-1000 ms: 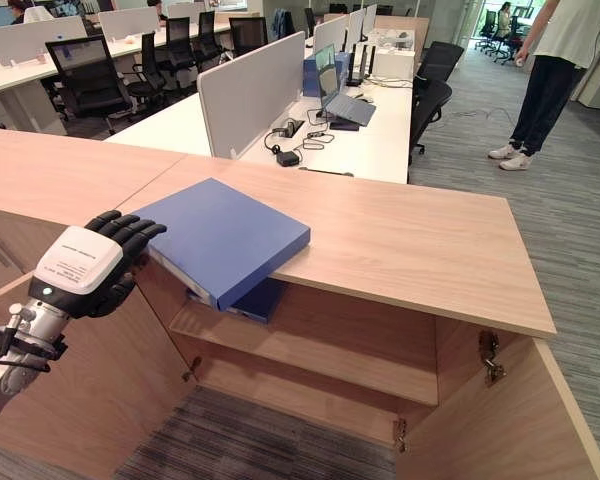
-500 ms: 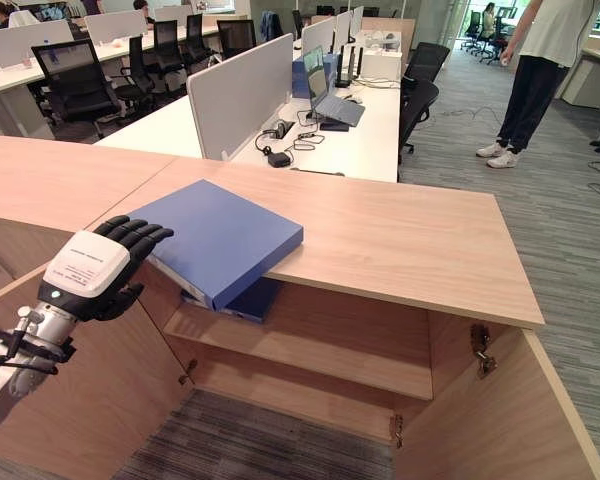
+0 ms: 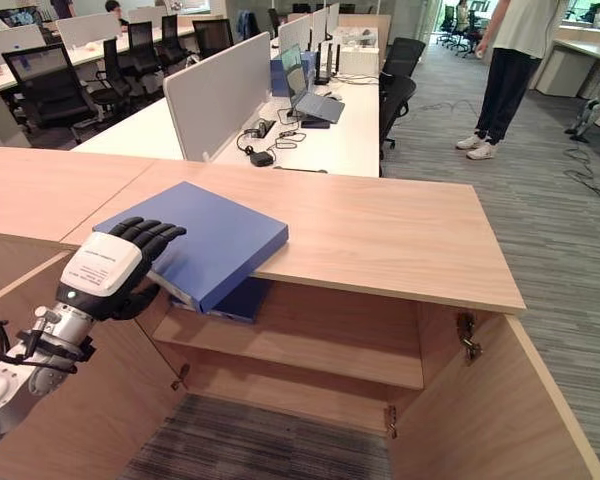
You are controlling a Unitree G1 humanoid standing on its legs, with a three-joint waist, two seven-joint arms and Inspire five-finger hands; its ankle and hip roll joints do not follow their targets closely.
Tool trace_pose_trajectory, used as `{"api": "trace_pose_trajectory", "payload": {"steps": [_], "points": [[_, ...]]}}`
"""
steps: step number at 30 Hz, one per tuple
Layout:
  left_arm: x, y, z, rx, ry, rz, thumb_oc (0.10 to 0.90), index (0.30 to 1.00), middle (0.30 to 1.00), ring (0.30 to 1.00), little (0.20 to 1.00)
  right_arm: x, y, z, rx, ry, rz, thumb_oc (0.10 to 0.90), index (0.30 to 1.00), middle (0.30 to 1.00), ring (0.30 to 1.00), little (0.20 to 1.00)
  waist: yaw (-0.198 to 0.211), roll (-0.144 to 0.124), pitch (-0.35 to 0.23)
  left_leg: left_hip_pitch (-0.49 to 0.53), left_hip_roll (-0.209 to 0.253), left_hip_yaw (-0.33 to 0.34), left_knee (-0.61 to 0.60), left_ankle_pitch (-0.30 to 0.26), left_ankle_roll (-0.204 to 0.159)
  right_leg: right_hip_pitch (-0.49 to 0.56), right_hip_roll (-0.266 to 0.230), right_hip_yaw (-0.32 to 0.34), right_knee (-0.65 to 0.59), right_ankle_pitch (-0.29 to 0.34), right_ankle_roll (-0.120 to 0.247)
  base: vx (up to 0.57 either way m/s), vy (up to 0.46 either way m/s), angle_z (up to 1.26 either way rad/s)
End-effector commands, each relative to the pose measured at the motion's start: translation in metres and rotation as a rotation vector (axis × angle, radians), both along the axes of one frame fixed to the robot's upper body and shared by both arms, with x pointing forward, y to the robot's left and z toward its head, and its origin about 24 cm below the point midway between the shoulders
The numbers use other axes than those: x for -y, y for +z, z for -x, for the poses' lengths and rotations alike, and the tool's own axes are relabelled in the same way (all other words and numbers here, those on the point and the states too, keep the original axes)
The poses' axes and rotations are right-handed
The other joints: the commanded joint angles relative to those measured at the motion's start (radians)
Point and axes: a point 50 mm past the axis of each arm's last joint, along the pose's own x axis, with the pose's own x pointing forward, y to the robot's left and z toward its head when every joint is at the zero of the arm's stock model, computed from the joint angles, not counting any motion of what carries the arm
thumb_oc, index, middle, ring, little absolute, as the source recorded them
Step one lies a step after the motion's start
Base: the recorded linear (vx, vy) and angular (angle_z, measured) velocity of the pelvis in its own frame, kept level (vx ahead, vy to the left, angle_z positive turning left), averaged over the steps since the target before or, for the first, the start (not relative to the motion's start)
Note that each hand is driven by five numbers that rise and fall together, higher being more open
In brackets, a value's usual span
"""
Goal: Put the empty folder in the office cabinet
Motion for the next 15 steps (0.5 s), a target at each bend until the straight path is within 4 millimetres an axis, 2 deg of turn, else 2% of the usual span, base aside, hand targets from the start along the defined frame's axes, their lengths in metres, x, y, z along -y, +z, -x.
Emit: {"api": "trace_pose_trajectory", "payload": {"steps": [1,15], "points": [[0.0135,0.0804,-0.0263,0.320,-0.064,0.046,0.800,0.900,0.900,0.900,0.900,0.0023,0.0019,-0.0228,0.073,0.009,0.008,0.800,0.900,0.900,0.900,0.900,-0.007,-0.032,0.024,0.106,0.007,0.088,0.007,-0.096,-0.026,-0.004,0.005,0.033,0.008,-0.111,0.063,-0.03,0.002,-0.06],[0.0226,0.0801,-0.0299,0.308,-0.096,0.063,0.800,0.900,0.900,0.900,0.900,0.0019,0.0010,-0.0148,0.061,-0.061,0.002,0.800,0.900,0.900,0.900,0.900,-0.033,-0.032,0.016,0.131,0.005,0.110,0.006,-0.117,-0.023,-0.001,0.006,0.055,0.009,-0.114,0.064,0.01,0.005,-0.07]]}}
